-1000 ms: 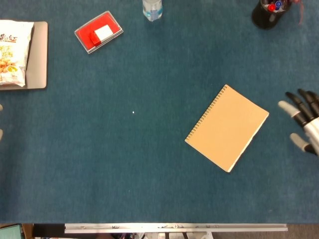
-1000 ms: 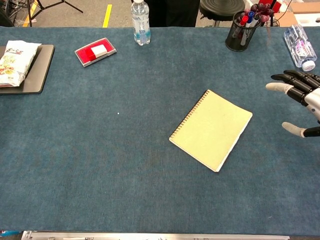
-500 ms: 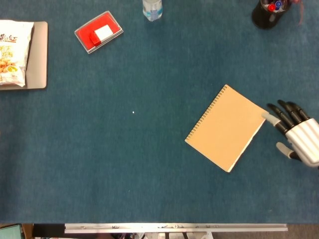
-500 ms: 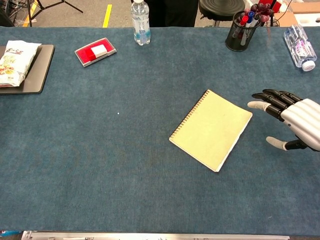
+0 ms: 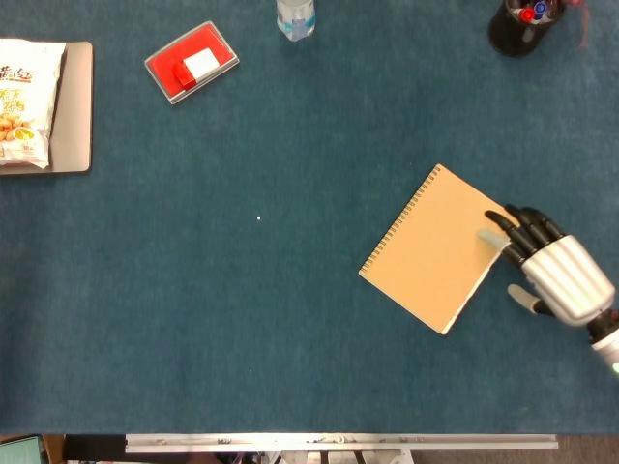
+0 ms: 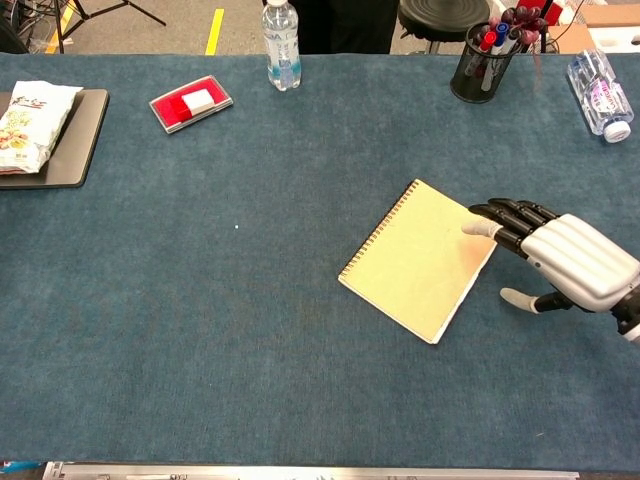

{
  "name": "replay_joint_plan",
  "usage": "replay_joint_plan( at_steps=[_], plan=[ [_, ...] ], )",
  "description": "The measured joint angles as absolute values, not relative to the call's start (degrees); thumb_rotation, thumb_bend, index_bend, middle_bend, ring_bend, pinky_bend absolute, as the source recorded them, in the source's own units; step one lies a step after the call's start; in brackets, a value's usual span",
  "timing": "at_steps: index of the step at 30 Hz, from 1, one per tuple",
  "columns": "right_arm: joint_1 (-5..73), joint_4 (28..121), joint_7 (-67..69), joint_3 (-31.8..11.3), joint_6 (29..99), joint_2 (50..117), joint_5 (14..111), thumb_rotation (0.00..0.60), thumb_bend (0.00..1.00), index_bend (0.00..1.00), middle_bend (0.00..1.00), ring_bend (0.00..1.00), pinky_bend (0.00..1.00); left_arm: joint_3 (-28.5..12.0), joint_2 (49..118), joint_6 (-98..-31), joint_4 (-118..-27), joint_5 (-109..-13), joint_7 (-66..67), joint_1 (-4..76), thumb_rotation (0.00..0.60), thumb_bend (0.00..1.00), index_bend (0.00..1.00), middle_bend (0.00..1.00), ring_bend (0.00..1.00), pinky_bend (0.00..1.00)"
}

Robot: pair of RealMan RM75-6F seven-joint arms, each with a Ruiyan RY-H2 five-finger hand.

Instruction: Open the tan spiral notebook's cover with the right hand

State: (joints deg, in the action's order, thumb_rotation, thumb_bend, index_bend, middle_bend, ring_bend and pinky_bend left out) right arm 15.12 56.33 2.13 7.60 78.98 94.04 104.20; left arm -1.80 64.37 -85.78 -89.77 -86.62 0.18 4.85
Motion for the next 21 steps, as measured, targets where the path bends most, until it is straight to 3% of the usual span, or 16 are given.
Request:
replay_joint_plan(
  at_steps=[21],
  plan=[
    [16.7,54.29,3.01,7.88,78.48,96.44,103.28,0.6,0.21,0.17,0.08,0.02,0.13,-1.84,64.19,-85.71,-89.83,-86.52,-0.17,4.75,0.6,0.22,0.38,0.28,0.26,0.46]
  ],
)
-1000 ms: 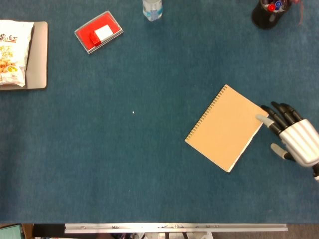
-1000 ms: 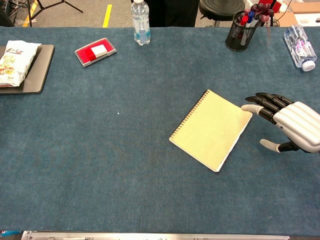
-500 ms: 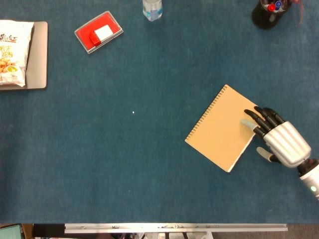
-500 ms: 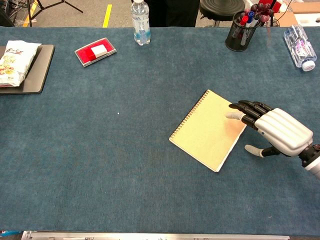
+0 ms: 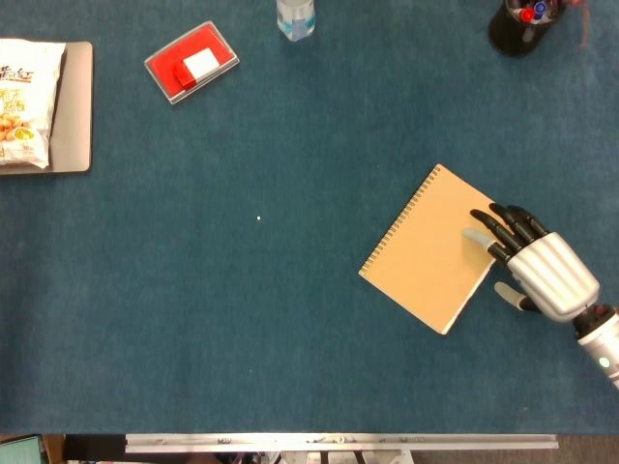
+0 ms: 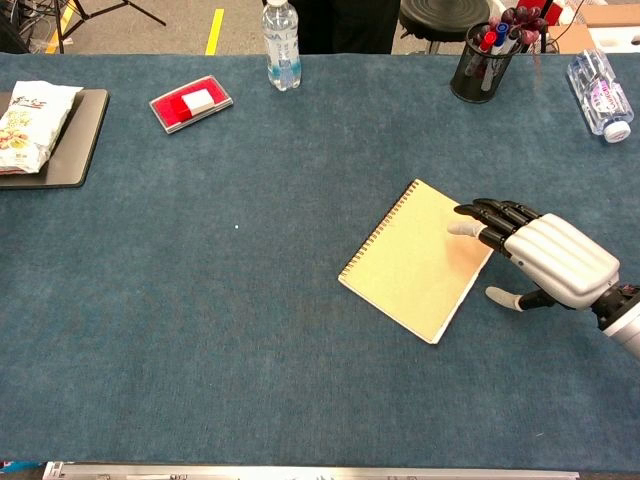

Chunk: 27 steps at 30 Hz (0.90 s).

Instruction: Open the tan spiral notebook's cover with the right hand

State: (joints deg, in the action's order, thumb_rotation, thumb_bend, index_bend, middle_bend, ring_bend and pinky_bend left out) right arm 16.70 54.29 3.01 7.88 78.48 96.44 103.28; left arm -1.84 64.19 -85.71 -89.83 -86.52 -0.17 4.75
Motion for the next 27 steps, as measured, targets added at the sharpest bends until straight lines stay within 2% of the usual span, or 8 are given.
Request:
replay_joint_plan(
  at_steps=[27],
  plan=[
    [17.72,51.66,4.01,7.76,77.9,98.75,101.93,0.6,0.22,0.17,0.08,0.02,0.13,-1.87,63.95,-85.71,-90.14,-86.32,-0.17,4.58,0.6,0.22,0.38,0.28,0.26,0.46]
  ],
)
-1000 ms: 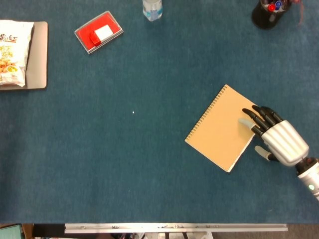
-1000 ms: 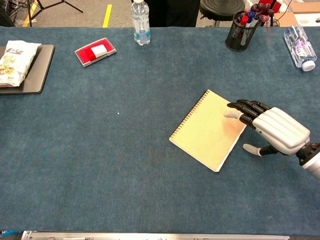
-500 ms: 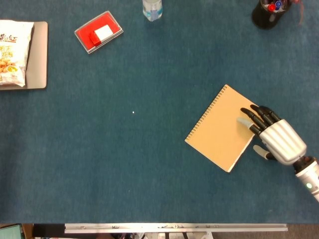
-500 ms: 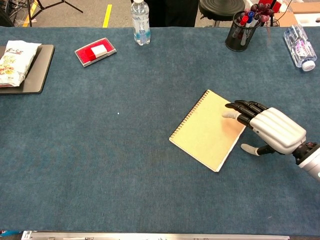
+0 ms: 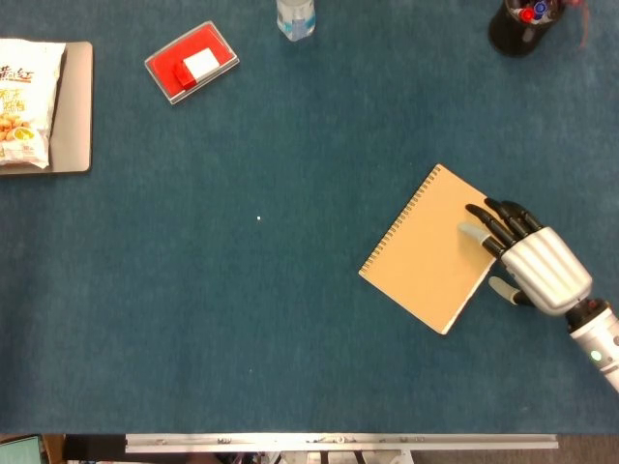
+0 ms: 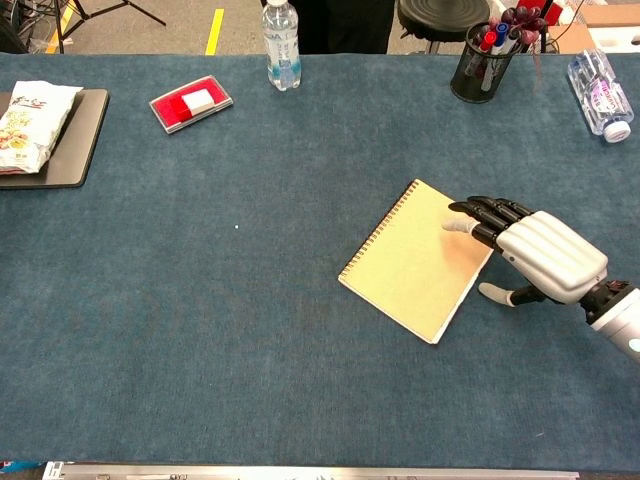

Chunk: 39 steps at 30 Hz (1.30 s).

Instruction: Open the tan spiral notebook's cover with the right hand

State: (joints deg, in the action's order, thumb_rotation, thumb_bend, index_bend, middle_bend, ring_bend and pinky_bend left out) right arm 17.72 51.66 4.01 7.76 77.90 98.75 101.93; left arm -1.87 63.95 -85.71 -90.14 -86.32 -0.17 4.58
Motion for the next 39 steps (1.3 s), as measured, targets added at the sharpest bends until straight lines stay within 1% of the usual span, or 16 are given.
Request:
replay_joint_plan(
  at_steps=[12,30,39],
  plan=[
    [18.45,50.11,4.51,7.42,77.2,100.29,101.3,0.6,0.22,0.17,0.08,0.02,0.13,-1.83,63.84,-85.74,-90.22,-86.37,-0.22,4.49,0.6,0.22,0.38,0.28,0.26,0.46],
    [19.63,49.23,5.67,6.55,78.68,102.08,101.21,0.6,0.23,0.17,0.09,0.02,0.13,-1.87,63.72,-85.82,-90.38,-86.29,-0.36,4.38,0.6,0.22,0.38,0.28,0.26,0.46],
    [19.74,48.18,7.67,6.29,81.28,102.93,101.7,0.6,0.3,0.17,0.12,0.02,0.13,-1.83,63.65,-85.87,-90.46,-86.38,-0.33,4.33,0.6,0.22,0.38,0.28,0.26,0.46]
  ],
)
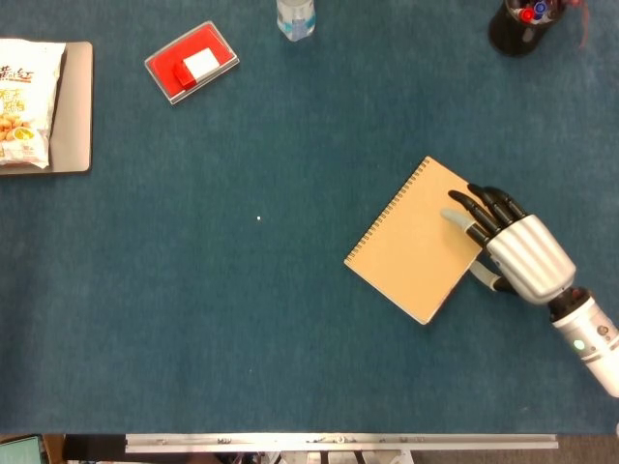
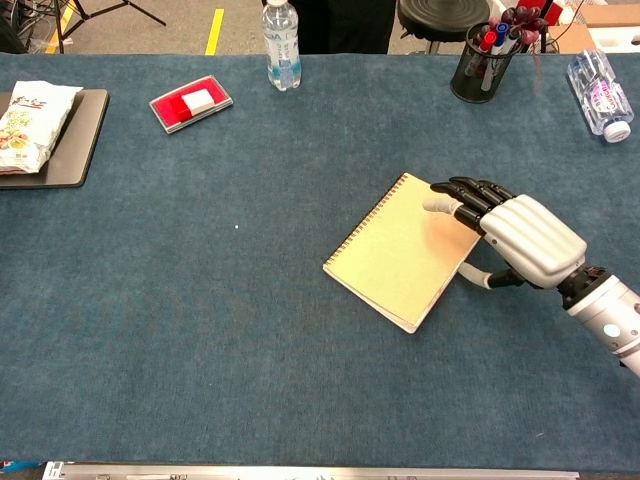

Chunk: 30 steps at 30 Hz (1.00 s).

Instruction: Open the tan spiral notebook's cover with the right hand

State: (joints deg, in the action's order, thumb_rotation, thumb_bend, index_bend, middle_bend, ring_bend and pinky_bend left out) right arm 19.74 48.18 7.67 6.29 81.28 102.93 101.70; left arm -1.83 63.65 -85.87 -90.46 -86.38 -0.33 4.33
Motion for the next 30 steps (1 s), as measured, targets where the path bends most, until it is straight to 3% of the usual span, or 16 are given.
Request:
replay_joint_plan(
  at_steps=[5,17,30],
  plan=[
    [19.8,47.43,8.25,6.03,81.49,103.5,101.32,0.6,0.34,0.18,0.13,0.02,0.13,-1.85,63.64,-85.86,-90.49,-86.32,-0.28,4.31,0.6,0.22,0.38,0.28,0.26,0.46],
    [19.81,47.33,7.74,5.5,81.31,103.96,100.29,0.6,0.39,0.32,0.14,0.02,0.13,-1.87,63.54,-85.97,-90.52,-86.35,-0.39,4.24,0.6,0.22,0.38,0.28,0.26,0.46],
    [20.14,47.21,7.2,4.95,80.92,104.58,99.51,0.6,0.42,0.33,0.15,0.02,0.14,-1.89,63.4,-85.99,-90.55,-86.28,-0.63,4.16,0.6,0.22,0.38,0.28,0.26,0.46]
  ],
)
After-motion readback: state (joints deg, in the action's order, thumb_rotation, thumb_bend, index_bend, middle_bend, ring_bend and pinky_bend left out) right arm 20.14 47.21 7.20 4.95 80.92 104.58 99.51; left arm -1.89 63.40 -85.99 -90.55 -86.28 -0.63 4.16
